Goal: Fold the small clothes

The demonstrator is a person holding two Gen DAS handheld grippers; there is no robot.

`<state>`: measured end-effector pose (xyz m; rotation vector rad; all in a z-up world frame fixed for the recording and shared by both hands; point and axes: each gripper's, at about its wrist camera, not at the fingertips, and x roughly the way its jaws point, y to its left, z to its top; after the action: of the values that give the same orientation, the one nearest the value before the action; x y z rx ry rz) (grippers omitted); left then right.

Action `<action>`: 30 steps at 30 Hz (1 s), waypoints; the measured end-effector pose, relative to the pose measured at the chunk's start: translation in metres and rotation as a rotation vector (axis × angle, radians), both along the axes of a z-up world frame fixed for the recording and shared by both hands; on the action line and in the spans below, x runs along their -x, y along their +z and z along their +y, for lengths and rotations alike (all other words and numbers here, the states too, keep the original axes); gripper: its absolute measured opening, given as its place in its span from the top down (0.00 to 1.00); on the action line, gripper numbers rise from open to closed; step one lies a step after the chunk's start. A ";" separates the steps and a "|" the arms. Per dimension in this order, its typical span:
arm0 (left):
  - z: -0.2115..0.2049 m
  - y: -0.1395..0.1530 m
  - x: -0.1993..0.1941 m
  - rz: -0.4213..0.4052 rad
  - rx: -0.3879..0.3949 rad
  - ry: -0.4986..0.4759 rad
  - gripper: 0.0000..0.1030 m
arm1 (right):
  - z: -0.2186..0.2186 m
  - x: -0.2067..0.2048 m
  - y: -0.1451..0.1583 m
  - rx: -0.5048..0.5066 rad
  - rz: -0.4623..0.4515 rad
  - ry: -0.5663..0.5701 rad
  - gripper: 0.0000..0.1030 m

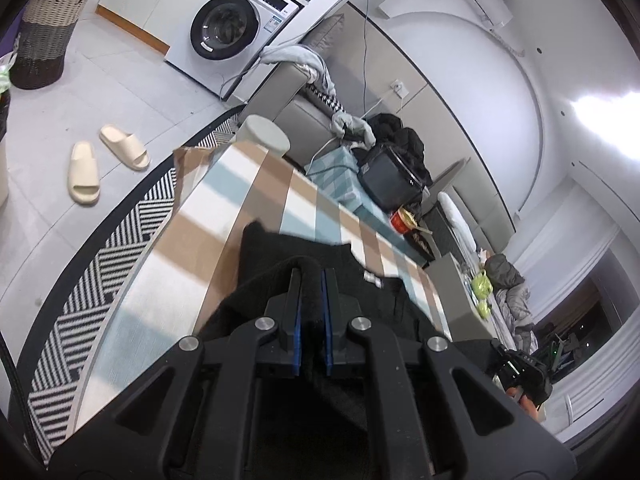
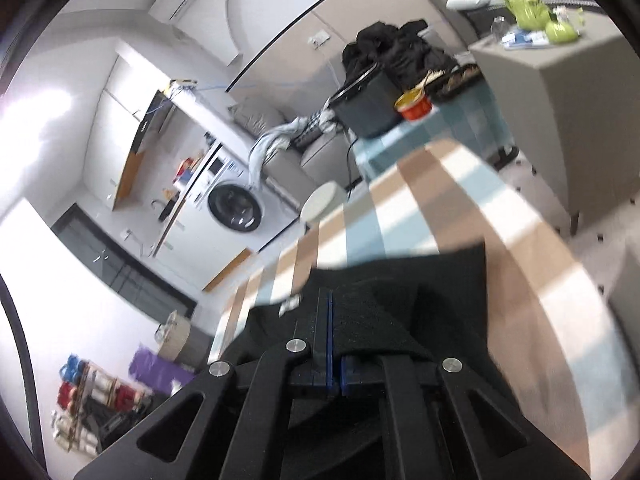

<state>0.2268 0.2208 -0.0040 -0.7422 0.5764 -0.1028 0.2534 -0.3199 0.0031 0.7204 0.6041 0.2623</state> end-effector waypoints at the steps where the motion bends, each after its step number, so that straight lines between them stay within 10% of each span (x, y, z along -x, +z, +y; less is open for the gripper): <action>1: 0.001 0.001 -0.012 -0.009 -0.003 0.003 0.95 | 0.000 -0.015 0.003 0.003 0.003 -0.023 0.97; 8: 0.019 -0.029 -0.085 0.107 -0.005 0.112 0.89 | -0.004 -0.105 -0.018 -0.026 0.178 -0.045 0.73; 13: 0.027 -0.045 -0.087 0.142 -0.001 0.131 0.61 | -0.009 -0.087 -0.020 -0.061 0.145 0.010 0.61; 21: 0.027 -0.045 -0.065 0.161 -0.023 0.118 0.54 | -0.009 -0.045 -0.007 -0.005 0.084 0.076 0.47; 30: 0.020 -0.047 -0.060 0.188 -0.032 0.095 0.54 | -0.016 -0.092 0.003 -0.093 0.099 0.037 0.40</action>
<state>0.2870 0.2407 -0.0506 -0.7515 0.7187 0.0644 0.3458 -0.3363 0.0061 0.8163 0.7028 0.2917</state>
